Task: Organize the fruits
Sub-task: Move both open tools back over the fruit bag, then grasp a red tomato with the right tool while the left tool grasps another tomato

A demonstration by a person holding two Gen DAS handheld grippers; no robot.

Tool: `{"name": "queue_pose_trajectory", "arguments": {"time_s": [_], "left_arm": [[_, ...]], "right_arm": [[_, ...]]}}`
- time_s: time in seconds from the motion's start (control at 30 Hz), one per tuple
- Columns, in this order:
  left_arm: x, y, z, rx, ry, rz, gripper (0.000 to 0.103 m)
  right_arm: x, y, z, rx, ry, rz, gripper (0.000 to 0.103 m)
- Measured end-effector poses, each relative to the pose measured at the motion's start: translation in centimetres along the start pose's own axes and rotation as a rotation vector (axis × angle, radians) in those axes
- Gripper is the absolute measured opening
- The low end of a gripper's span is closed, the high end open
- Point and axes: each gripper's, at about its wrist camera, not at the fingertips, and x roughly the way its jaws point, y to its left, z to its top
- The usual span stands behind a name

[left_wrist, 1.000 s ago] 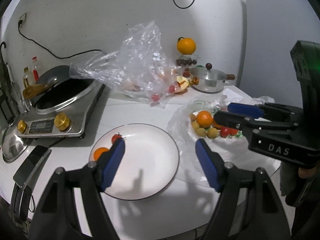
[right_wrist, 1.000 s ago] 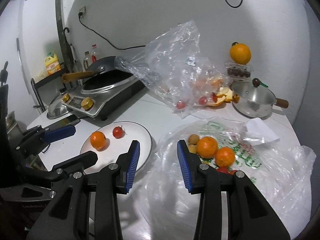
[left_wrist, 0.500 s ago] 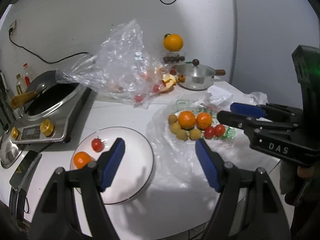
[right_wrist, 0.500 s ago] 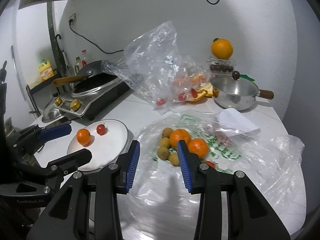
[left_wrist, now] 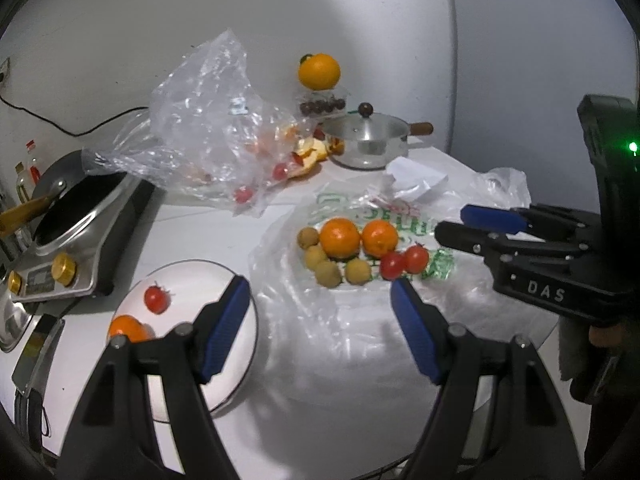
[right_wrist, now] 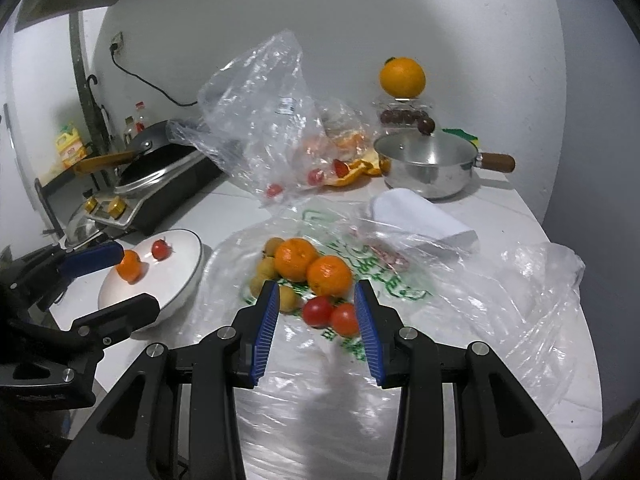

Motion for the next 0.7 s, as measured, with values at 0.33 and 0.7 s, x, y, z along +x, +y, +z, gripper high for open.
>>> {"name": "queue_pose_trajectory", "arguments": {"time_s": [0.33,0.7], "left_arm": [[2.2,-0.9,0.6,0.008,0.023,-0.005,0.074],[4.5,-1.1,0.8,-0.01,0.052,-0.046,0.073]], "right_arm": [[1.7,-1.3,-0.1,-0.027,0.032,-0.003,0.041],[4.8,-1.9,-0.7,-0.056,0.138,-0.005,0.041]]}}
